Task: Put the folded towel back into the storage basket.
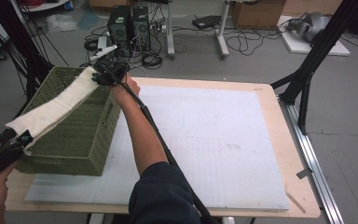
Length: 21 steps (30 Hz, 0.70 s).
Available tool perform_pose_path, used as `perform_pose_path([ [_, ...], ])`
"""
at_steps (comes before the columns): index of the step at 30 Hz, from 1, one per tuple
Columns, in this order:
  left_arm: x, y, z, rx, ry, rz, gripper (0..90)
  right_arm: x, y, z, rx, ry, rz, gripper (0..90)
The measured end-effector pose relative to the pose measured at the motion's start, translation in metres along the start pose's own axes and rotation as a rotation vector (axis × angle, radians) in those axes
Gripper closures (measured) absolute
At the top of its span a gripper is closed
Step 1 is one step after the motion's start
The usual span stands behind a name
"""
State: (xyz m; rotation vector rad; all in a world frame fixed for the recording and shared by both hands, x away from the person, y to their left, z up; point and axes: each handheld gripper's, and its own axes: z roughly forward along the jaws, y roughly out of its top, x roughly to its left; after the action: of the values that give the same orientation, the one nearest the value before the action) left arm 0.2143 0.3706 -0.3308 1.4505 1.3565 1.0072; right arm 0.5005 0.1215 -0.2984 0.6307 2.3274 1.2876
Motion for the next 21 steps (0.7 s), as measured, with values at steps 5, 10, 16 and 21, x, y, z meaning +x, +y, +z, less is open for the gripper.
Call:
perform_pose_path([
  [5,-0.003,0.005,-0.003,-0.046,-0.005,-0.009,27.3,-0.009,-0.003,-0.016,-0.008,-0.011,0.015,54.4],
  [10,-0.008,0.006,-0.002,-0.069,-0.068,-0.089,23.3,-0.024,-0.009,-0.043,-0.029,0.008,0.057,46.0],
  [16,-0.020,0.011,0.001,-0.094,-0.182,-0.111,18.9,-0.038,-0.015,-0.080,-0.029,0.028,0.078,31.1],
  [21,-0.034,0.013,0.004,-0.094,-0.265,-0.102,19.1,-0.050,-0.024,-0.111,-0.029,0.038,0.079,21.7],
])
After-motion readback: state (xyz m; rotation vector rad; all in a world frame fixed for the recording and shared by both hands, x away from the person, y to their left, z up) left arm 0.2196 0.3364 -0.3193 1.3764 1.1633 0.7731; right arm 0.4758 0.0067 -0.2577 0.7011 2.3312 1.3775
